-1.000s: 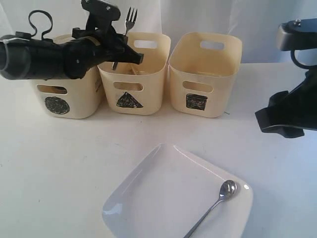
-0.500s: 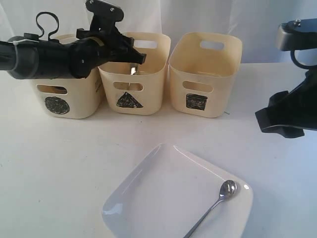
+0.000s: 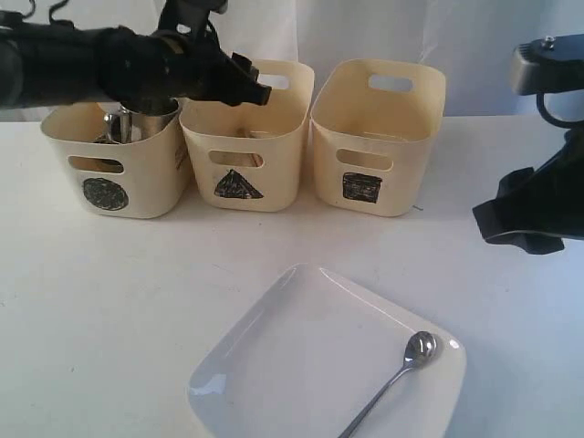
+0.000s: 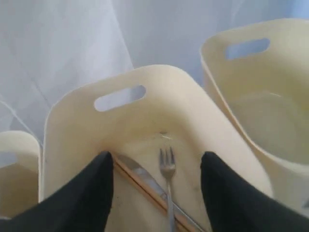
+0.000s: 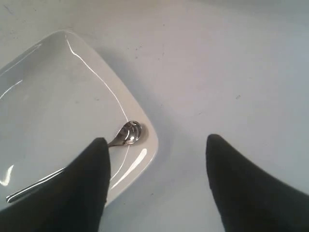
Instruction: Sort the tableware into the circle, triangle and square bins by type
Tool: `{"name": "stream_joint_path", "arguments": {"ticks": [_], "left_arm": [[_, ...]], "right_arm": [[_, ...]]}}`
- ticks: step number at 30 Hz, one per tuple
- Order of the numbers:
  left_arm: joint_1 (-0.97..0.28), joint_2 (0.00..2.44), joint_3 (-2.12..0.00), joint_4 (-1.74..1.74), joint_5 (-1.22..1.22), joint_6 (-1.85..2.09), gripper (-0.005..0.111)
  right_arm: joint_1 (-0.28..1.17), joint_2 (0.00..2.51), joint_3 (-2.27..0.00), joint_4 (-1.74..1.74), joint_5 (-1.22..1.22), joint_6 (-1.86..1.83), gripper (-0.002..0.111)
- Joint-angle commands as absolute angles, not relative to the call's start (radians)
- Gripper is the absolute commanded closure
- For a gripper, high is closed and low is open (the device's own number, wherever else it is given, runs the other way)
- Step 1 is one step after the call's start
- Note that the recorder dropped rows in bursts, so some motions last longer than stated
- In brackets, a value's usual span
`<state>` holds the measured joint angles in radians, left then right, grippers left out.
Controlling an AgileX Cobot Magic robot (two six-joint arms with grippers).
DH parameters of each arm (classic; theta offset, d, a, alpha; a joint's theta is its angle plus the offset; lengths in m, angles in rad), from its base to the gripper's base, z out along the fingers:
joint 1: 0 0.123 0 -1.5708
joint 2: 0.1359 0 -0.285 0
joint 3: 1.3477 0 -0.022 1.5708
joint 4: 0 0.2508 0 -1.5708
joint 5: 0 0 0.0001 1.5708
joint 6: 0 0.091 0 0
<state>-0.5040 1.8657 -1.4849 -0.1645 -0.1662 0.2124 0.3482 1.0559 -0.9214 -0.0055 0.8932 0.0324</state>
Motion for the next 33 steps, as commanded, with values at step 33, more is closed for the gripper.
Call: {"name": "stream_joint_path", "arguments": {"ticks": [33], "left_arm": [[-0.793, 1.944, -1.489, -0.644, 0.814, 0.453, 0.048]], "right_arm": [[0.349, 1.049, -0.918, -0.029, 0.915, 0.05, 0.053]]}}
